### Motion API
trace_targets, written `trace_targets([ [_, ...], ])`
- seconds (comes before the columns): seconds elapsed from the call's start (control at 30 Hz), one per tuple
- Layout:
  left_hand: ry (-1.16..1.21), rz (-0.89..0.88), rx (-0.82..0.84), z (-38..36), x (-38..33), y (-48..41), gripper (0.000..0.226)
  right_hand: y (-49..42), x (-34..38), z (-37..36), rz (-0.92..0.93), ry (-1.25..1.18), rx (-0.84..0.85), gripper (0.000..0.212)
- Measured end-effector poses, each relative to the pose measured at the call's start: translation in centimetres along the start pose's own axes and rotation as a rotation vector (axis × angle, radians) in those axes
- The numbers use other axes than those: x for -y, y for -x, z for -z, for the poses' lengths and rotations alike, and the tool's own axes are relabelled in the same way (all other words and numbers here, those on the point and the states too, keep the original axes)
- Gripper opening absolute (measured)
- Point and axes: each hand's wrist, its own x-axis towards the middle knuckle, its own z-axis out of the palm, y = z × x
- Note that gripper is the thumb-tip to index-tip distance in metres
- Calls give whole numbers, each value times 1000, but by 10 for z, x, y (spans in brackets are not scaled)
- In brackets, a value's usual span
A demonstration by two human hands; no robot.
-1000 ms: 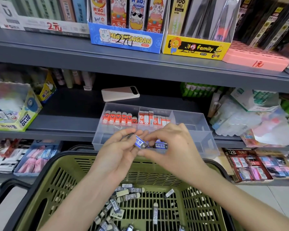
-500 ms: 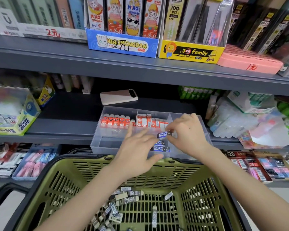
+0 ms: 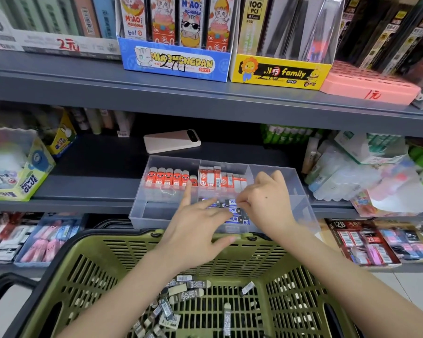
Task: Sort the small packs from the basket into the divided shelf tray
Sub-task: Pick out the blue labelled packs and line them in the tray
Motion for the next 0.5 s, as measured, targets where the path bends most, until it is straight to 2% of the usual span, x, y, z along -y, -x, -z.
trace_targets([
  [0.17, 8, -4, 4, 1, 0, 0, 53, 6, -2, 6, 16, 67, -2, 15],
  [0.27, -6, -10, -6, 0, 0, -1, 53, 7, 0, 4, 79, 137, 13, 23],
  [0.4, -23, -12, -2, -1, 0, 0, 53, 11, -4, 0, 111, 69, 1, 35],
  [0.5, -34, -10, 15, 0, 0, -1, 54, 14, -2, 0, 75, -47, -44, 33],
])
